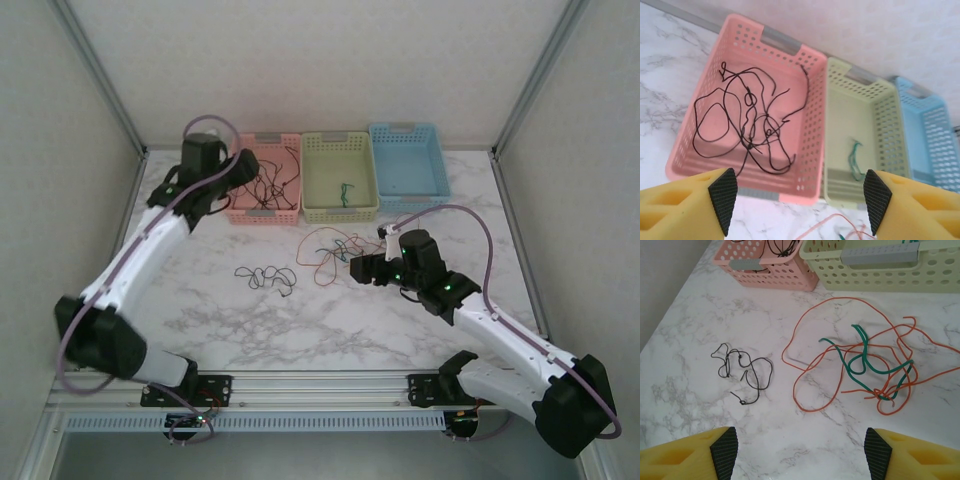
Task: Untangle the cables
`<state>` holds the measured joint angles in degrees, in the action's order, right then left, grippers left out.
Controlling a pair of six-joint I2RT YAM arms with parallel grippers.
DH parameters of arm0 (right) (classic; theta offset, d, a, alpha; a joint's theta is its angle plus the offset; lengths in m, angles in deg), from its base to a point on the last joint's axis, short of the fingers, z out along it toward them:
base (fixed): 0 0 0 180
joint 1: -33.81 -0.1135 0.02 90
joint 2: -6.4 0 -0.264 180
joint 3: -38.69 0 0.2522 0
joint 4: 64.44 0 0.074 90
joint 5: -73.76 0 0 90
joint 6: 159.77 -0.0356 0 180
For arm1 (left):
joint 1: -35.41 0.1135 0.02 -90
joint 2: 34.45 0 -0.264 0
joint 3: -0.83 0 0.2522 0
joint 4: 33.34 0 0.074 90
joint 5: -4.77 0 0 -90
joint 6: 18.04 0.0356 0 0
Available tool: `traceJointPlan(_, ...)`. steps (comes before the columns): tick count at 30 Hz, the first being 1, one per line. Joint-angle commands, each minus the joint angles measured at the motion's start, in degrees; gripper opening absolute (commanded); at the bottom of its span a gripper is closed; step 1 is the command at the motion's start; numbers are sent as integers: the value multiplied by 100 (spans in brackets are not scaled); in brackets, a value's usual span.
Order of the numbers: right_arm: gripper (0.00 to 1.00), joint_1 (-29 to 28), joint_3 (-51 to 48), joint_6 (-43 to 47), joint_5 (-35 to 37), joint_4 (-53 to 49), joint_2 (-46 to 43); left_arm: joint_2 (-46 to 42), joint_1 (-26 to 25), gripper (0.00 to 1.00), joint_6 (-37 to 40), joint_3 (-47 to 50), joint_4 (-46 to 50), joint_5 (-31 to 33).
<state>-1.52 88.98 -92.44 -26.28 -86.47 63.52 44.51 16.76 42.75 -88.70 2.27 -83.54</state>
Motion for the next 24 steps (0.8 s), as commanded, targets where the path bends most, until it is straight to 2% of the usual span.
traceJointPlan(1,71,44,-129,-104,157,311,35,-708,-36,70,-319,782,168,-240)
traceJointPlan(7,71,38,-273,-112,420,559,83,-2223,-177,72,-585,2275,617,-497)
traceJointPlan(12,70,44,-261,-171,564,716,298,-2795,-447,72,-820,3233,857,-595)
traceJointPlan(18,69,43,-217,-336,595,766,587,-2589,-768,73,-1086,3761,511,-673)
traceJointPlan(24,69,41,-283,-451,537,753,607,-1662,-1201,74,-1127,3671,28,-730)
